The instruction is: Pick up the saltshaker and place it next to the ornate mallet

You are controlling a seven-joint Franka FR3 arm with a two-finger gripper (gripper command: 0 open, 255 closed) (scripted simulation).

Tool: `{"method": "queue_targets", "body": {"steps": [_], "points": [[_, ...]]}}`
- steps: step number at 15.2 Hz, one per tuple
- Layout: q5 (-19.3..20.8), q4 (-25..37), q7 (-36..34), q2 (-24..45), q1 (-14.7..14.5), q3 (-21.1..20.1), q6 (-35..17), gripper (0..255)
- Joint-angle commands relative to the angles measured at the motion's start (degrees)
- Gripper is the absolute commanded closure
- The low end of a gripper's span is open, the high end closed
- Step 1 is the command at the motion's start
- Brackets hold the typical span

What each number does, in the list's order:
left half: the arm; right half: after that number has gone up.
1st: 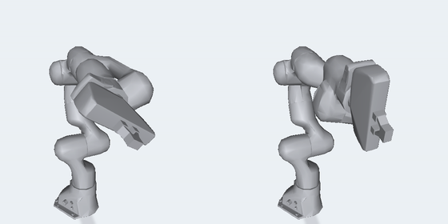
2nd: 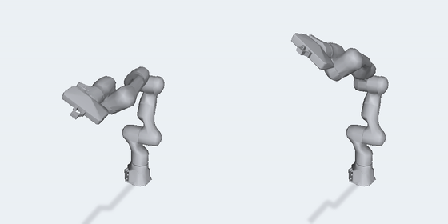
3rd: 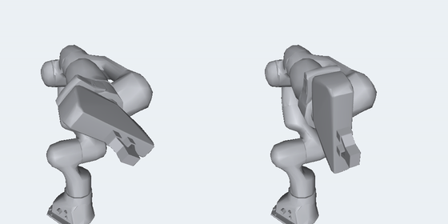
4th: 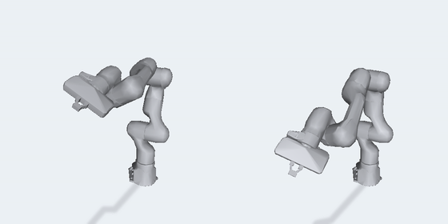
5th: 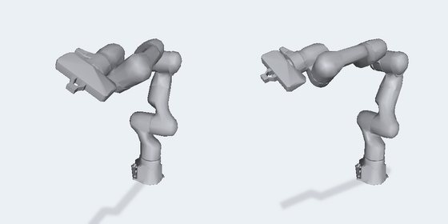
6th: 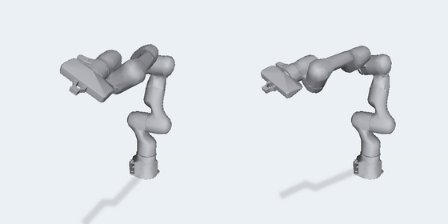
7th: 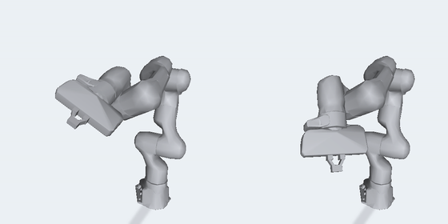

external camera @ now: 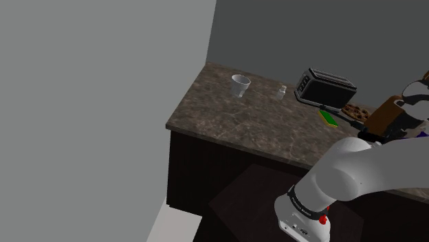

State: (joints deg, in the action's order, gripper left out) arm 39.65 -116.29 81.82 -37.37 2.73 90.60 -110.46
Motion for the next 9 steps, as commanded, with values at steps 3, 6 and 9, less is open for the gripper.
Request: {"method": "queue_targets", "body": {"steps": [3, 6, 9], "points": [[-2.18, 2.58, 1.19, 0.94, 1.90, -3.68, 3.89, 0], [-2.18, 2.58, 1.18, 0.94, 1.90, -3.68, 3.89, 0], [-2.18, 2.58, 1.18, 0.94, 1.90, -3.68, 3.89, 0]]}}
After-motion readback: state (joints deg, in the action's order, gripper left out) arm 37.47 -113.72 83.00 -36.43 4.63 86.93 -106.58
